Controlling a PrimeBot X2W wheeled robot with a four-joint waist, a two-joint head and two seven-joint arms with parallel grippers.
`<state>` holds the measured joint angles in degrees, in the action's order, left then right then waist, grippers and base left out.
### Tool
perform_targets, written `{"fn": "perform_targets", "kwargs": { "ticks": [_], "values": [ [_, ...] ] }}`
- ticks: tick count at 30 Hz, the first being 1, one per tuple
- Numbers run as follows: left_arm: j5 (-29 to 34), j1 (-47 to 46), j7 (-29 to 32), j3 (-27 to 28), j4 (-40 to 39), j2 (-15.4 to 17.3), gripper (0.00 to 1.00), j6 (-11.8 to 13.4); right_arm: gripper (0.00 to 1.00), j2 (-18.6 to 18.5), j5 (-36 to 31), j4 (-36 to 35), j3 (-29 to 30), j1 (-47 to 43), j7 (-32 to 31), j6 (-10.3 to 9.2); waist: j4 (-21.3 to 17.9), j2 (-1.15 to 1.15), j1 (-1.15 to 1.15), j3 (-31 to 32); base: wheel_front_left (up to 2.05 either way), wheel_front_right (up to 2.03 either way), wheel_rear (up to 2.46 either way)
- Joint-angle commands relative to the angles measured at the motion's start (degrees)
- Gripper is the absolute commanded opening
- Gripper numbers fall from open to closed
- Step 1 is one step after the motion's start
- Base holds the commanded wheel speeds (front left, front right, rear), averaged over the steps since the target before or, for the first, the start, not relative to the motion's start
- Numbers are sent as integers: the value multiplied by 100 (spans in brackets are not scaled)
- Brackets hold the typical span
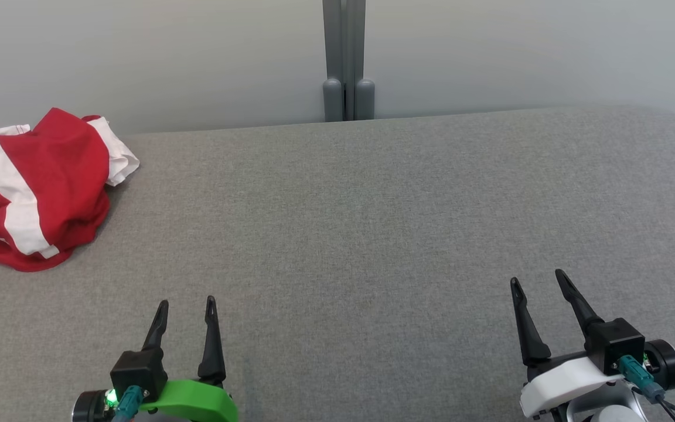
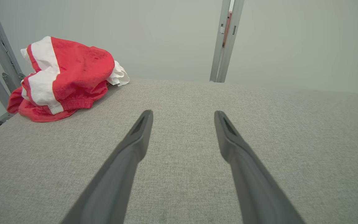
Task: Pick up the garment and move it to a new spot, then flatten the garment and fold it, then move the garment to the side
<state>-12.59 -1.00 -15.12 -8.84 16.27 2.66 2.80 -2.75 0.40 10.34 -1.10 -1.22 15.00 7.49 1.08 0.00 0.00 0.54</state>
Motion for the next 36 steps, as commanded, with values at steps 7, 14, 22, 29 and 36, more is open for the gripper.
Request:
{"fn": "perform_targets", "kwargs": {
  "ticks": [7, 14, 22, 29, 36],
  "values": [
    [-106, 123, -6, 15, -46, 40, 100, 15, 100, -24, 112, -28, -1, -90, 28, 1, -3, 0, 0, 31, 0, 0, 0],
    [-136, 118, -6, 1, -29, 40, 100, 11, 100, -24, 118, -31, -6, -100, 28, 1, 0, 0, 0, 32, 0, 0, 0],
    [-142, 107, -5, 16, -5, 40, 100, 17, 100, -24, 116, -41, -13, -88, 27, 1, -5, 0, 0, 30, 0, 0, 0],
    [-146, 77, -5, -13, 14, 39, 100, 6, 100, -24, 104, -72, 47, -129, 26, 1, 63, 0, 0, 16, 0, 0, 0],
    [-87, -78, -5, -42, -21, 38, 100, 9, 100, -21, 106, -150, 111, -203, 25, 1, 685, 0, 0, -42, 0, 0, 0]
  ]
}}
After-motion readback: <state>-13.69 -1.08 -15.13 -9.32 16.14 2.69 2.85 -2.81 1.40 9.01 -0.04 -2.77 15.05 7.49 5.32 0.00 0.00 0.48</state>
